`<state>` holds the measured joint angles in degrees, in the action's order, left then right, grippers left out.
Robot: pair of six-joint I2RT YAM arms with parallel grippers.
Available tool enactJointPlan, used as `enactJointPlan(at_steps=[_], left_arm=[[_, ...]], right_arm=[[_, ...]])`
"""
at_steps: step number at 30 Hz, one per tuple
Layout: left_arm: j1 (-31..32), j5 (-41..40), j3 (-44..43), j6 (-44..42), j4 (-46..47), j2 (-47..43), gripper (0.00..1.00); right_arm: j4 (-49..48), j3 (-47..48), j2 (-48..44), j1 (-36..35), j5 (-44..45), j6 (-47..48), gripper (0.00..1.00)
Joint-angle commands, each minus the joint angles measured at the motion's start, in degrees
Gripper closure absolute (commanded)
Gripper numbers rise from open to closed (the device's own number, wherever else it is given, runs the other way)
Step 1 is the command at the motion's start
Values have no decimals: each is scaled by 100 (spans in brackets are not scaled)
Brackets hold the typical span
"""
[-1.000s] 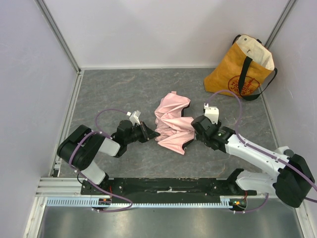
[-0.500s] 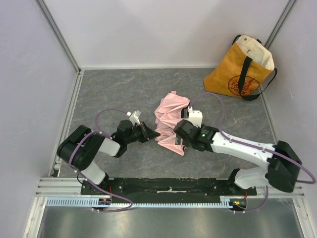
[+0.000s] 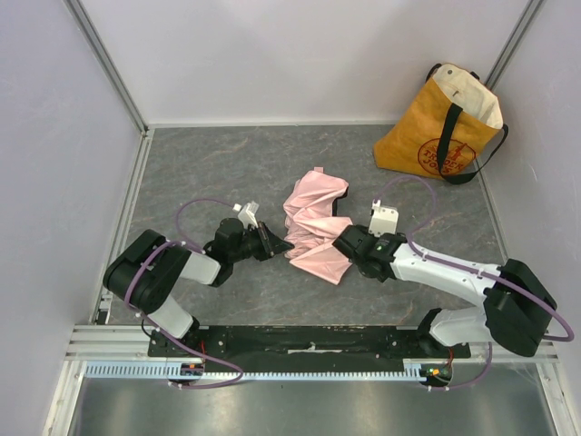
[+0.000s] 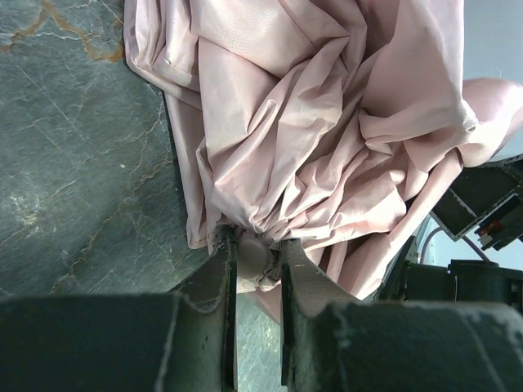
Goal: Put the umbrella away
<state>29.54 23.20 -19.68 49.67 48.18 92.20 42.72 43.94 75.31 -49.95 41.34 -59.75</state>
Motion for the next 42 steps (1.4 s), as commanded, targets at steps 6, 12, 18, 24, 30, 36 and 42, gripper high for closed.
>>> enactJointPlan(at_steps=[6,12,18,24,30,36,42], left_arm=[[-62,0,8,-256,-1478,158,98],[-89,-52,-246,-107,-2242,87,98],[-124,18,-580,-27,-2989,210,98],[-203,61,-809,-186,-3614,263,98],[-221,70,-967,-344,-3887,359,98],[-229,167,-932,-326,-3957,474,98],[-221,62,-932,-379,-4106,430,98]], right_arm=[[-632,378,-524,-391,805,2087,13],[-1151,931,-1203,-1507,70,3924,11],[-1696,1186,86,-2158,-1787,5832,2],[-2924,766,818,-2194,-1456,7062,2],[-4200,449,1530,-2098,-250,7969,2],[-4885,142,2163,-1395,-741,8461,4],[-5072,299,2470,-1043,-1443,8734,11]])
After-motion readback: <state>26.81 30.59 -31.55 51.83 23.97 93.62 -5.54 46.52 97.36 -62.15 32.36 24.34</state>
